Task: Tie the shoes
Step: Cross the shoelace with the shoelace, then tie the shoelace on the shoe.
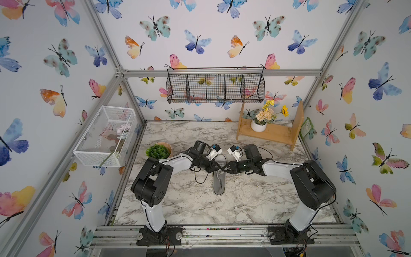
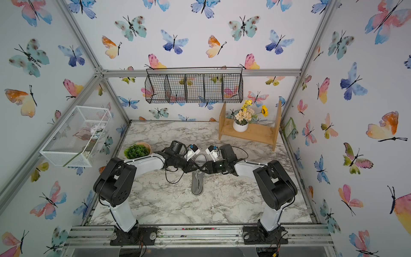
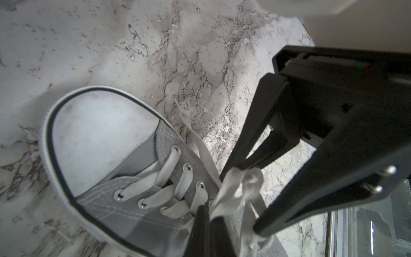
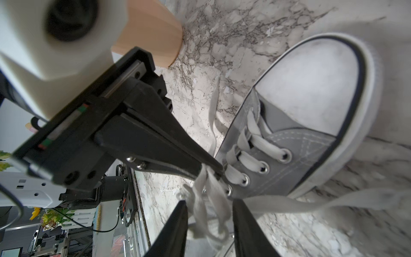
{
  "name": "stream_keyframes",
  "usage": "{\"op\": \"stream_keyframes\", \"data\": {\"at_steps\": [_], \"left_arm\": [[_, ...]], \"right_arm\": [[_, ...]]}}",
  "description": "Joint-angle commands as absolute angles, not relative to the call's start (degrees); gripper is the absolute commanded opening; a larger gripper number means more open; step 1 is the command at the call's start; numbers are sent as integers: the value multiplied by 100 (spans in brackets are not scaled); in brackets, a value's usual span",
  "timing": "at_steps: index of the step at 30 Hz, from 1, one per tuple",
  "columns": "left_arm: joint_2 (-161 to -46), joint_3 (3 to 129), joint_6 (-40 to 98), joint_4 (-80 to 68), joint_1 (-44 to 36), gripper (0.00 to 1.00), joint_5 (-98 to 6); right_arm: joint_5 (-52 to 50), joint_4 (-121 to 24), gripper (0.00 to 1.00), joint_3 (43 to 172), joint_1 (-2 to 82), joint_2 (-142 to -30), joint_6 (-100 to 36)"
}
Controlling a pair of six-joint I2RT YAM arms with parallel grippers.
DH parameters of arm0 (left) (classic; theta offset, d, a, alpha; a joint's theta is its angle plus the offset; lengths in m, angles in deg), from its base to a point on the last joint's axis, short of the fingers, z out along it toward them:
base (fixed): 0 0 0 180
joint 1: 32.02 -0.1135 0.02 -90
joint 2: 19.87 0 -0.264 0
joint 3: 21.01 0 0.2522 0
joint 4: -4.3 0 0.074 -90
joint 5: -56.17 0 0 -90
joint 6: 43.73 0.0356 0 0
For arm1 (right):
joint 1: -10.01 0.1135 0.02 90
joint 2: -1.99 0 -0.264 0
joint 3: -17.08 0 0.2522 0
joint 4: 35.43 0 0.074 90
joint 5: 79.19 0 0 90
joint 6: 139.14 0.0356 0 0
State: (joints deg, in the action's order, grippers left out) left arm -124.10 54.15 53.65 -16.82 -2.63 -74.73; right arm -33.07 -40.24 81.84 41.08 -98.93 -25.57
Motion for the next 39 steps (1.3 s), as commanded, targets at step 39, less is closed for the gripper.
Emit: {"op": "stream_keyframes", "data": {"at_steps": [39], "left_arm": [[-12510,5718,5340,-2264,-139,0,-7760]], "right_arm": [[-3391,-3390,37,7534,4450,-9052,-2011]]}}
